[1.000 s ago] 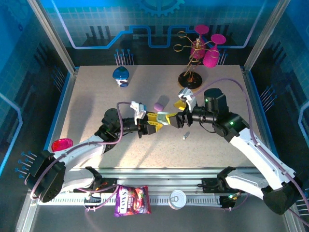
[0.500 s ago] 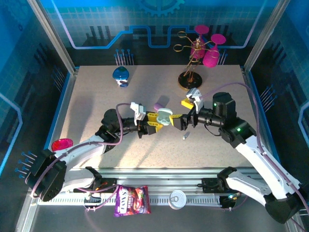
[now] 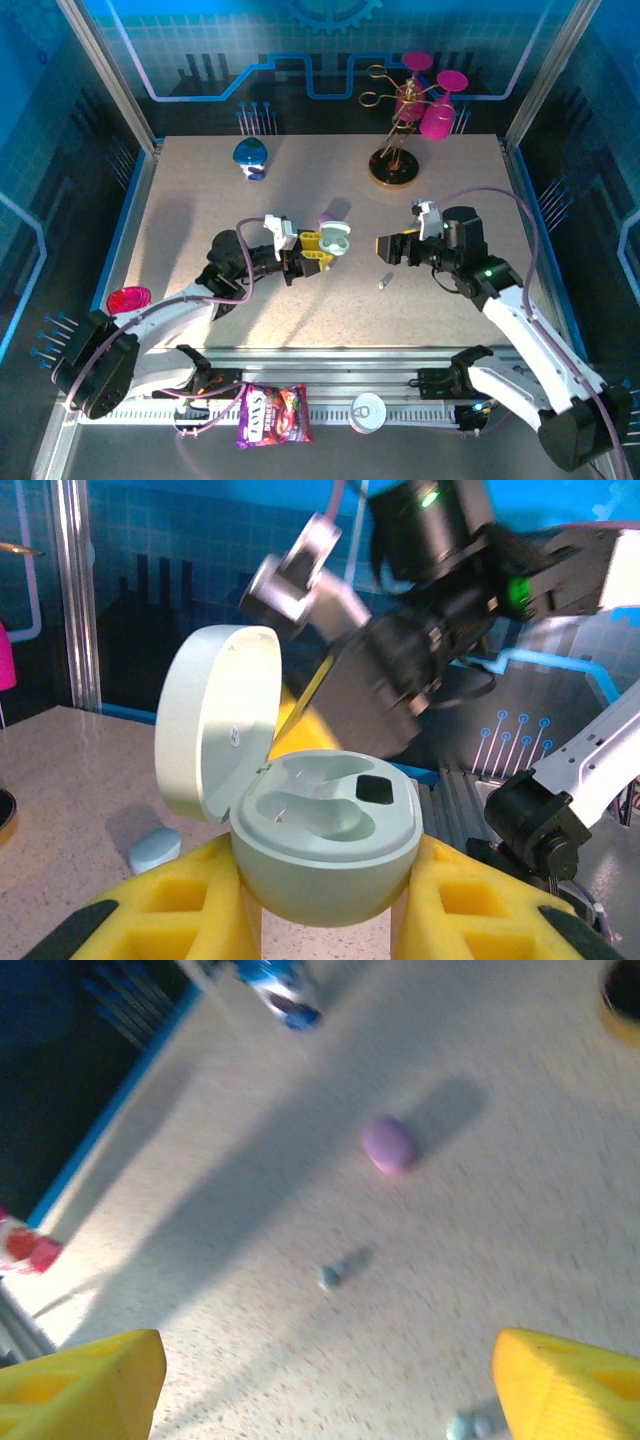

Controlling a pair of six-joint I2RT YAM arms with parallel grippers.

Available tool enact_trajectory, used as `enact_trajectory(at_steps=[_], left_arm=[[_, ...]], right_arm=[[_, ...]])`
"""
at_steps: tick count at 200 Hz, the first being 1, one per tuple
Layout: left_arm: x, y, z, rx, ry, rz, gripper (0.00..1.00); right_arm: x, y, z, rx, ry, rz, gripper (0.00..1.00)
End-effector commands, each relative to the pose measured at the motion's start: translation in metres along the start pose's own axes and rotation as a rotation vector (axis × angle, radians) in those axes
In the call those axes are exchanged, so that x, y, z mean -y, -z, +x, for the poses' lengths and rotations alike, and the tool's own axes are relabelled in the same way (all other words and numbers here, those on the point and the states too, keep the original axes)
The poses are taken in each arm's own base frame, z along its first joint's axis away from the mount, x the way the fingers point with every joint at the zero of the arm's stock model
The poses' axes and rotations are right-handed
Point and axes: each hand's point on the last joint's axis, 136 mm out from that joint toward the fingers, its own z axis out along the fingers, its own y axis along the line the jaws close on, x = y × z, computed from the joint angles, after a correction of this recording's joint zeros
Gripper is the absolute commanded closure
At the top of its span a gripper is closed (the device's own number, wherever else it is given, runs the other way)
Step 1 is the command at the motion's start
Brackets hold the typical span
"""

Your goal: Insert wireless bluetooth earbuds into charging case

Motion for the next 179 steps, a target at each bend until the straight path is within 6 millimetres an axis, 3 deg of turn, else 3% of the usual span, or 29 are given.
enact_trajectory(at_steps=[1, 29, 69, 118, 179], left_arm=[[0.002, 0.004, -0.01, 0.022, -0.056, -0.01, 0.76], [0.003, 0.005, -0.007, 0.015, -0.059, -0.012, 0.76], [0.003, 0.006, -0.006, 0.015, -0.064, -0.011, 0.76], [0.007, 0.008, -0.008, 0.016, -0.069, -0.005, 0.76], [0.009, 0.012, -0.007, 0.008, -0.08, -0.016, 0.75]], right_arm=[[0.038, -0.017, 0.046, -0.162, -0.184, 0.144, 0.2], [0.056, -0.036, 0.079, -0.296, -0.237, 0.232, 0.27], [0.056, -0.06, 0.108, -0.374, -0.222, 0.26, 0.32], [0.049, -0.098, 0.119, -0.46, -0.168, 0.259, 0.41], [0.052, -0.108, 0.117, -0.499, -0.072, 0.289, 0.42]])
